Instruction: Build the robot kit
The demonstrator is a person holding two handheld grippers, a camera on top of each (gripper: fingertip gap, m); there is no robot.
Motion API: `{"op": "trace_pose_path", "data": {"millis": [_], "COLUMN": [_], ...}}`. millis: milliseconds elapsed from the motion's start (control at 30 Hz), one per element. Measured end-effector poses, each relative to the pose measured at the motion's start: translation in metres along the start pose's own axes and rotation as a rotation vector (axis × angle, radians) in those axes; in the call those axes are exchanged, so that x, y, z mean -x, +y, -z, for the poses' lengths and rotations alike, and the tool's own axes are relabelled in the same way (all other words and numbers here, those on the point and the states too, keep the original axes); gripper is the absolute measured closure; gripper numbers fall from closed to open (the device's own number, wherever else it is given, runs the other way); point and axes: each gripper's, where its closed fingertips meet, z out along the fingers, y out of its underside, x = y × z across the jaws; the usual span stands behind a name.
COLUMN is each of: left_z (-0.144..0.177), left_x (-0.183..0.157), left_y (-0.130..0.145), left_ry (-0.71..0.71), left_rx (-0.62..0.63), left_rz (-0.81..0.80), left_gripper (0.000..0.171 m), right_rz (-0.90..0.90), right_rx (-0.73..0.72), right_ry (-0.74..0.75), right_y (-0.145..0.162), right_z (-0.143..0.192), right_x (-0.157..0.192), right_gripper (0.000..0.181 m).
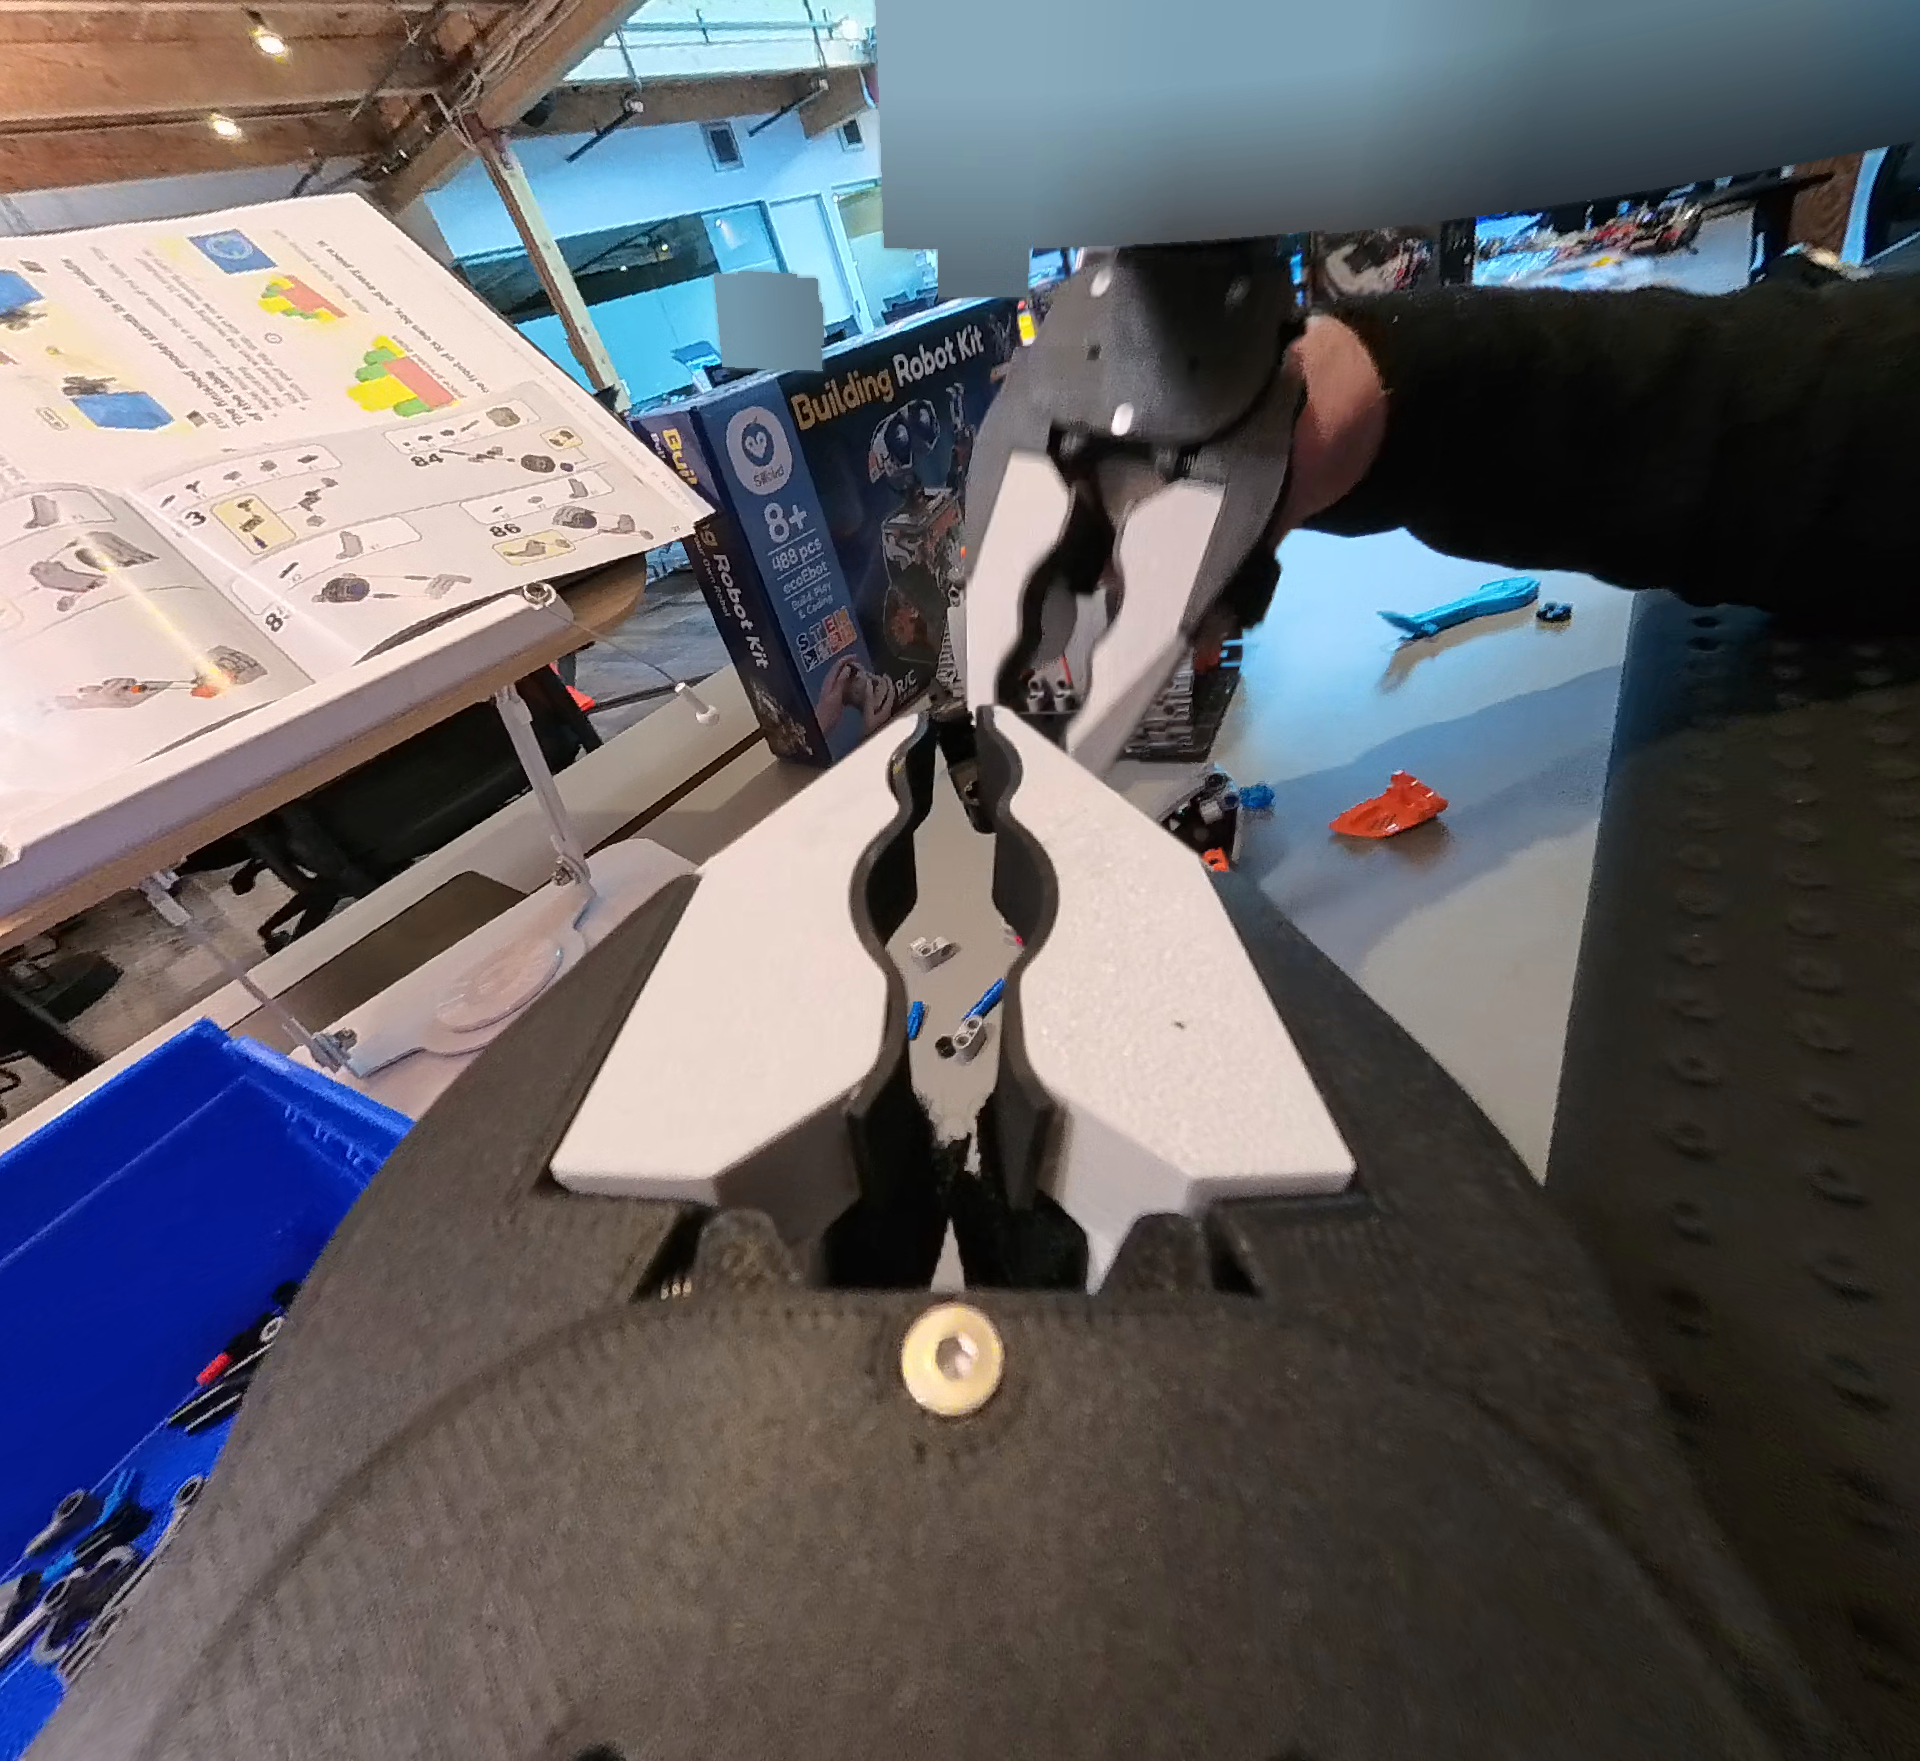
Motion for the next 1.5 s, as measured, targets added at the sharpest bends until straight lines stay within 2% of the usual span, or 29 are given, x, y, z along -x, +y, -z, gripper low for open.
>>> {"op": "trace_pose_path", "data": {"millis": [367,500,933,1067,1500], "left_z": [0.002,0.001,-0.004,-0.006,-0.007], "left_x": [0.002,0.002,-0.004,-0.006,-0.007], "left_y": [0.004,0.005,0.011,0.013,0.016], "left_ry": [-0.022,-0.021,-0.008,0.002,0.005], "left_rx": [0.020,0.028,0.068,0.076,0.086], "left_rz": [-0.014,-0.013,-0.027,-0.026,-0.022], "left_gripper": [0.167,0.166,0.167,0.167,0.166], "right_rz": [0.013,0.008,-0.025,-0.027,-0.038], "right_rx": [0.266,0.270,0.233,0.235,0.208], "right_ry": [-0.090,-0.147,-0.149,-0.166,-0.195], "right_y": [0.032,0.034,0.037,0.039,0.037], "right_z": [-0.067,-0.077,-0.093,-0.095,-0.093], "right_x": [-0.002,0.003,-0.005,-0.002,0.002], "right_gripper": [0.164,0.166,0.170,0.176,0.176]}}
